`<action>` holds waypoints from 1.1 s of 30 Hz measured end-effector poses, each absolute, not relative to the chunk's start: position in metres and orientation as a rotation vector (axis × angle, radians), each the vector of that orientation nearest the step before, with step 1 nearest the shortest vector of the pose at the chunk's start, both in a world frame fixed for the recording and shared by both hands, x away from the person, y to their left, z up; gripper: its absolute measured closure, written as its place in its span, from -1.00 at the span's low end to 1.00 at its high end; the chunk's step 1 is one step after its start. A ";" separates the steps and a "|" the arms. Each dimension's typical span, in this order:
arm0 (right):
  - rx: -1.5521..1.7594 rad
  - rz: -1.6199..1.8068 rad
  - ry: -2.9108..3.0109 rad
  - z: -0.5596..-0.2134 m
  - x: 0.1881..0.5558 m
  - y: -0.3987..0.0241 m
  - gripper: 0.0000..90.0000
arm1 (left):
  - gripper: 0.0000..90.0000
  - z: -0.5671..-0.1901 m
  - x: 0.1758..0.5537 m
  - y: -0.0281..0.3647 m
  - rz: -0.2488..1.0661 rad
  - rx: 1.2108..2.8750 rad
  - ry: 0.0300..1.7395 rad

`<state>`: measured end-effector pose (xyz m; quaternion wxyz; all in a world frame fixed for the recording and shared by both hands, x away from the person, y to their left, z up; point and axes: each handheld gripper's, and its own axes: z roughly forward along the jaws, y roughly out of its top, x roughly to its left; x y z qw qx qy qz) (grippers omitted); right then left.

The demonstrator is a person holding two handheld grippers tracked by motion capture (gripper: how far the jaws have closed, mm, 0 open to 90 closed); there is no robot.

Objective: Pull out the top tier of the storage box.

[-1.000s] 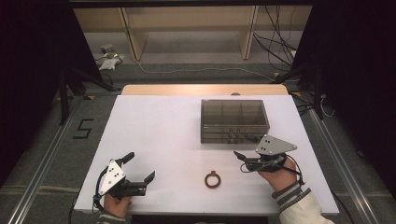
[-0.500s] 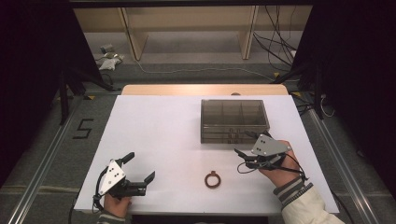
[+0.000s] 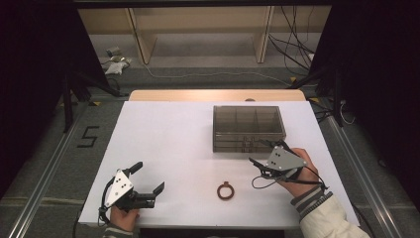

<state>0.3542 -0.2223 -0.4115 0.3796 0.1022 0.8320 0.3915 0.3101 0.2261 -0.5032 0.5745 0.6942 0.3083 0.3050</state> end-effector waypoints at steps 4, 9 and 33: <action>0.184 0.984 2.065 -0.416 0.352 -0.220 -0.08 | -1.00 -0.503 0.310 0.226 0.713 1.626 0.721; 0.145 0.944 2.042 -0.418 0.352 -0.217 -0.09 | -1.00 -0.503 0.310 0.226 0.713 1.626 0.721; 0.000 0.628 1.911 -0.439 0.356 -0.202 -0.02 | -1.00 -0.503 0.310 0.226 0.713 1.627 0.726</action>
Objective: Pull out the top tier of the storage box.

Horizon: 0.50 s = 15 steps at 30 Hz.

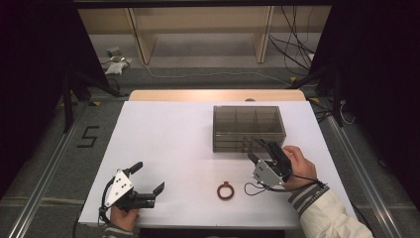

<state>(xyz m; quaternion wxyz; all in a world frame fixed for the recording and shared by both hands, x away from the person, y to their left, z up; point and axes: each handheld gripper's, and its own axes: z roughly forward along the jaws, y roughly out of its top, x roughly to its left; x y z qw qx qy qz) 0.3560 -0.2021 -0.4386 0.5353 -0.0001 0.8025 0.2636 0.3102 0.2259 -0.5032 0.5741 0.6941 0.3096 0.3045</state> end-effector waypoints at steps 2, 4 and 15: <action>0.002 0.612 1.910 -0.440 0.357 -0.202 -0.02 | -1.00 -0.503 0.310 0.226 0.714 1.628 0.725; -0.005 0.593 1.902 -0.441 0.357 -0.201 -0.02 | -1.00 -0.503 0.310 0.226 0.713 1.626 0.726; -0.036 0.503 1.829 -0.451 0.356 -0.196 0.02 | -1.00 -0.503 0.310 0.226 0.710 1.627 0.725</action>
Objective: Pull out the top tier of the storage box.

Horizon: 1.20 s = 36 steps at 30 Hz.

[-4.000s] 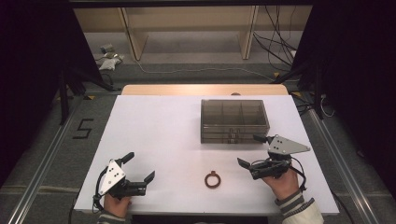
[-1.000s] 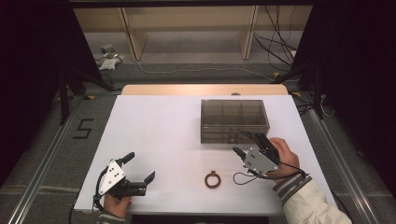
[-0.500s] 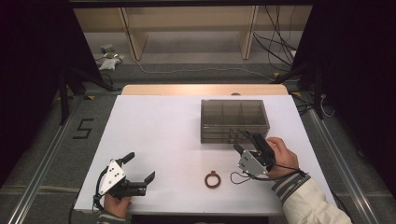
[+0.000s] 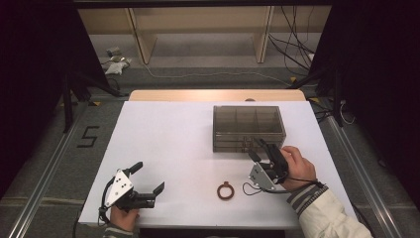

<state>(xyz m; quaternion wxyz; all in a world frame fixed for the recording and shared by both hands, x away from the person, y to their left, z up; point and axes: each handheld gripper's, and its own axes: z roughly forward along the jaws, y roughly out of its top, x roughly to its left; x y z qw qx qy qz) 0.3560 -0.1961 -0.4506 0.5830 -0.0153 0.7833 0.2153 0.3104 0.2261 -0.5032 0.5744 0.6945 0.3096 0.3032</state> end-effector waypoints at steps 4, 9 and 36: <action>-0.037 0.483 1.811 -0.454 0.355 -0.195 0.01 | -1.00 -0.503 0.310 0.226 0.710 1.628 0.725; -0.057 0.456 1.781 -0.456 0.355 -0.193 0.01 | -1.00 -0.503 0.310 0.226 0.710 1.628 0.725; -0.094 0.316 1.710 -0.470 0.361 -0.187 0.23 | -1.00 -0.503 0.310 0.226 0.707 1.632 0.723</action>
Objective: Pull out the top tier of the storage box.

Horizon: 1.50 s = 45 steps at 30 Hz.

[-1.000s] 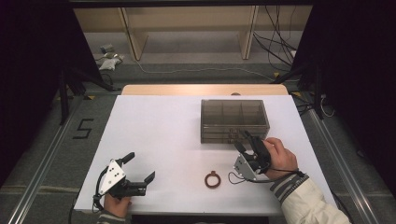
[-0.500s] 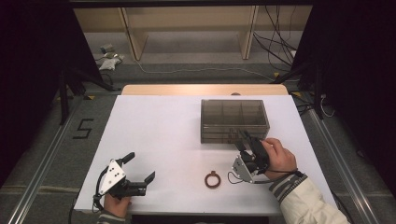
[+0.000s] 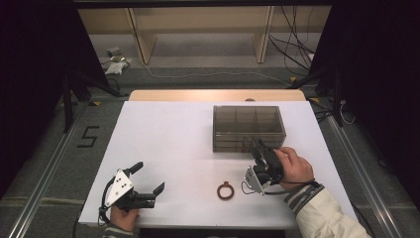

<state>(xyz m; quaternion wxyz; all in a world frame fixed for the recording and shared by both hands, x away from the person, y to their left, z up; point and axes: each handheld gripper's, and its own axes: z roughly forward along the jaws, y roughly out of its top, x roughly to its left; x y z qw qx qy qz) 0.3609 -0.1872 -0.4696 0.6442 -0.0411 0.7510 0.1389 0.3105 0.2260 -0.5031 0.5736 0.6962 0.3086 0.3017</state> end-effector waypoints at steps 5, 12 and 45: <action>-0.102 0.274 1.698 -0.474 0.364 -0.186 0.27 | -1.00 -0.503 0.310 0.226 0.707 1.632 0.723; -0.098 0.216 1.687 -0.481 0.368 -0.184 0.31 | -1.00 -0.503 0.311 0.226 0.705 1.632 0.722; -0.119 0.055 1.643 -0.502 0.387 -0.171 0.63 | -1.00 -0.503 0.311 0.226 0.699 1.634 0.718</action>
